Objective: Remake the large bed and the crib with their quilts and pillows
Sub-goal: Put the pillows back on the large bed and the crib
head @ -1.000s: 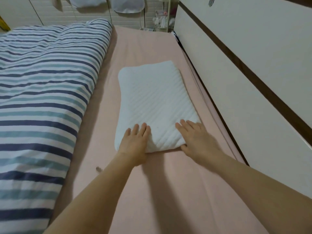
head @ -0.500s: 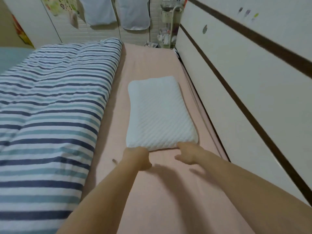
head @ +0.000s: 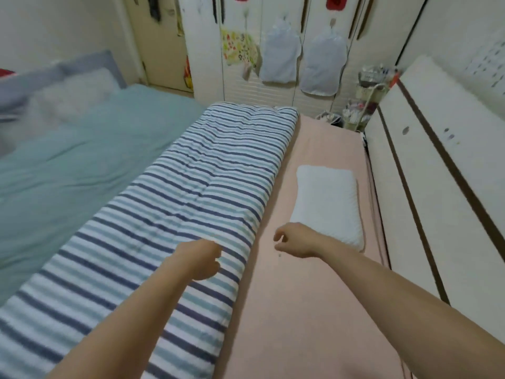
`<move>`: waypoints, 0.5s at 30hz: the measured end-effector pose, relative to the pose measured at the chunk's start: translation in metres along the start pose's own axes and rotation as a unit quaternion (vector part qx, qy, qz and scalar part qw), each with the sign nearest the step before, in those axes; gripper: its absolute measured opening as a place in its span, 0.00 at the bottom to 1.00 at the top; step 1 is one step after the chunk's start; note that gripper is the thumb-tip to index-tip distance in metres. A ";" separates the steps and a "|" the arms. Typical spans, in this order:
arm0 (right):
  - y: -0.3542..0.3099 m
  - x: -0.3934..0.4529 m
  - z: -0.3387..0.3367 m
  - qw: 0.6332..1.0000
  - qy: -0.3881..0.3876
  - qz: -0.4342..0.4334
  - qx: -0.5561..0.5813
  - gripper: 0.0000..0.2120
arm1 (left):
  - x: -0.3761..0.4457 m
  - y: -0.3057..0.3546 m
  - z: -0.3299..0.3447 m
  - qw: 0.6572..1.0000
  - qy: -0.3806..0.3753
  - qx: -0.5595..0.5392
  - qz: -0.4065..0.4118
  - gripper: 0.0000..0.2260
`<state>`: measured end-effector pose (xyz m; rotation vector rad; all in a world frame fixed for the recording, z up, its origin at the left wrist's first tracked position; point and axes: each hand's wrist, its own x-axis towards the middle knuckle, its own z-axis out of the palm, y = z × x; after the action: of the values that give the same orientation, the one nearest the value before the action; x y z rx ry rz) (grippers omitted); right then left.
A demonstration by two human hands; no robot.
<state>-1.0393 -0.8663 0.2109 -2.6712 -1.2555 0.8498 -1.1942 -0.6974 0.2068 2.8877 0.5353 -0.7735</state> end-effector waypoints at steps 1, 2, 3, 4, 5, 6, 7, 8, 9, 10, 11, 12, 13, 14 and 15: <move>-0.034 0.002 -0.003 1.000 -0.001 -0.017 -0.009 0.16 | -0.025 -0.026 0.002 1.000 -0.015 -0.012 -0.016 0.17; -0.057 0.003 -0.005 1.000 -0.013 -0.024 -0.014 0.15 | -0.041 -0.041 0.003 0.999 -0.029 -0.015 -0.026 0.17; -0.094 0.008 -0.005 0.998 -0.028 -0.045 -0.026 0.15 | -0.066 -0.068 0.005 0.998 -0.030 -0.020 -0.055 0.17; -0.134 0.012 -0.004 0.997 -0.036 -0.060 -0.043 0.15 | -0.088 -0.096 0.009 0.996 -0.028 -0.034 -0.074 0.16; -0.191 0.020 0.002 0.993 -0.042 -0.090 -0.061 0.15 | -0.121 -0.138 0.018 0.993 -0.014 -0.051 -0.105 0.15; -0.213 0.022 0.003 0.992 -0.042 -0.103 -0.067 0.15 | -0.131 -0.154 0.018 0.992 -0.005 -0.055 -0.115 0.15; -0.262 0.027 0.010 0.986 -0.047 -0.137 -0.081 0.14 | -0.160 -0.189 0.025 0.987 0.010 -0.061 -0.147 0.15; -0.316 0.031 0.021 0.981 -0.056 -0.158 -0.096 0.14 | -0.188 -0.231 0.037 0.983 0.014 -0.064 -0.174 0.15; -0.373 0.034 0.036 0.973 -0.061 -0.188 -0.118 0.15 | -0.219 -0.274 0.051 0.977 0.020 -0.073 -0.201 0.16; -0.416 0.035 0.047 0.964 -0.073 -0.211 -0.147 0.15 | -0.244 -0.305 0.061 0.973 0.028 -0.071 -0.218 0.16; -0.442 0.037 0.053 0.952 -0.073 -0.242 -0.173 0.15 | -0.263 -0.323 0.065 0.968 0.032 -0.077 -0.239 0.16; -0.490 0.038 0.067 0.942 -0.086 -0.260 -0.195 0.16 | -0.293 -0.359 0.080 0.962 0.044 -0.074 -0.258 0.16; -0.534 0.041 0.083 0.932 -0.083 -0.286 -0.208 0.16 | -0.324 -0.390 0.092 0.955 0.045 -0.079 -0.284 0.15; -0.575 0.043 0.094 0.922 -0.080 -0.306 -0.223 0.17 | -0.352 -0.418 0.104 0.947 0.059 -0.085 -0.305 0.13; -0.613 0.044 0.105 0.915 -0.085 -0.325 -0.223 0.17 | -0.380 -0.444 0.114 0.936 0.059 -0.095 -0.335 0.12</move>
<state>-1.4930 -0.4445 0.2780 -2.1831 -2.4334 0.7578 -1.7146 -0.4214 0.2942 2.5667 1.5595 -0.5578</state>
